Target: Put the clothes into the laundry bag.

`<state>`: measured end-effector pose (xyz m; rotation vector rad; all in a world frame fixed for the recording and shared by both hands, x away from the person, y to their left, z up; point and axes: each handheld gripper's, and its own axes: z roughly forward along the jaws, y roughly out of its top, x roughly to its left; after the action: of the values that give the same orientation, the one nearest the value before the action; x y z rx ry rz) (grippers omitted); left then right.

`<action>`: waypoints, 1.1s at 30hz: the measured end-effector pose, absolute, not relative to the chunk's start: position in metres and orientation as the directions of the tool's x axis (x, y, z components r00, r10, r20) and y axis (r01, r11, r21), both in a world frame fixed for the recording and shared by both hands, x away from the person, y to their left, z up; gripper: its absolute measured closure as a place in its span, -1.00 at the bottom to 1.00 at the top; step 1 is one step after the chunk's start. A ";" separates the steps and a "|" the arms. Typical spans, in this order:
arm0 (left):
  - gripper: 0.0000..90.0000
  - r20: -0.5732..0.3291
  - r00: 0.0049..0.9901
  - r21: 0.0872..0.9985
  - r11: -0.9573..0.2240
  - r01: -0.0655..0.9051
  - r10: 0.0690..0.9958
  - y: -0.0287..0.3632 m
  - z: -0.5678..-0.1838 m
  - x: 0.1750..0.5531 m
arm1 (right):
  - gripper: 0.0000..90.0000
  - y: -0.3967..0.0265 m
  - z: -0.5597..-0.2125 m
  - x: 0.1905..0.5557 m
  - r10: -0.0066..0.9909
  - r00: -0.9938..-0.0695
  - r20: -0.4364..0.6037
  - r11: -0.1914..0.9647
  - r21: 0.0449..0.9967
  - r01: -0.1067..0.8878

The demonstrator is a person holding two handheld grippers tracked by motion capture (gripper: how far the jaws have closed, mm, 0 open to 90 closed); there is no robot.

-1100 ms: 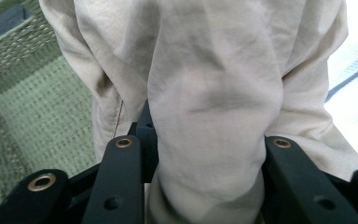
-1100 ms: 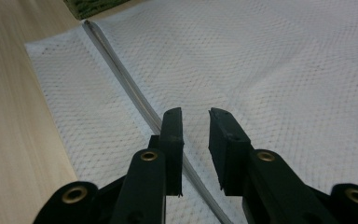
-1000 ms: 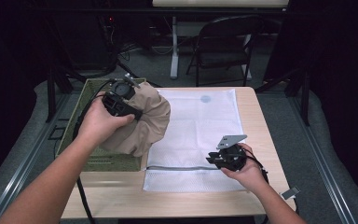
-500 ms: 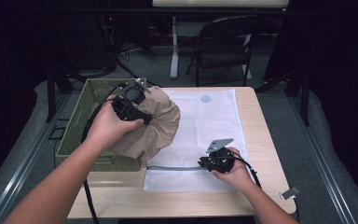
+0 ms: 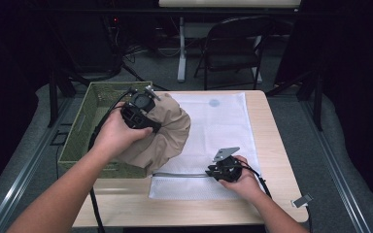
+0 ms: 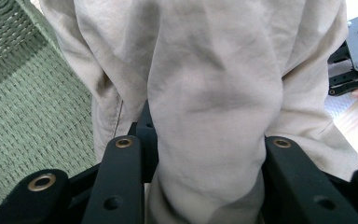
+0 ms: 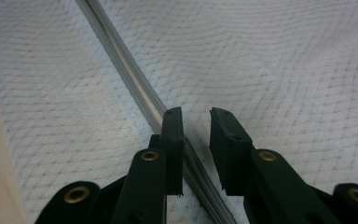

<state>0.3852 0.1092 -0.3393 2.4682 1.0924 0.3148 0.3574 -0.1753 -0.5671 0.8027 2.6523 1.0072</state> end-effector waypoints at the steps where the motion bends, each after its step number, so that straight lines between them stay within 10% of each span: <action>1: 0.42 0.034 0.666 0.463 -0.603 0.650 0.745 0.109 -0.340 0.385 | 0.65 -0.175 -0.567 0.358 0.546 -0.838 0.006 0.633 0.652 0.418; 33: 0.42 0.023 0.699 0.464 -0.627 0.626 0.715 0.102 -0.351 0.368 | 0.97 -0.170 -0.565 0.357 0.530 -0.846 -0.046 0.665 0.642 0.382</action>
<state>0.3680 0.1023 -0.3505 2.4836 1.0374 0.2855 0.3569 -0.1700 -0.5651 0.7382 2.6522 0.9449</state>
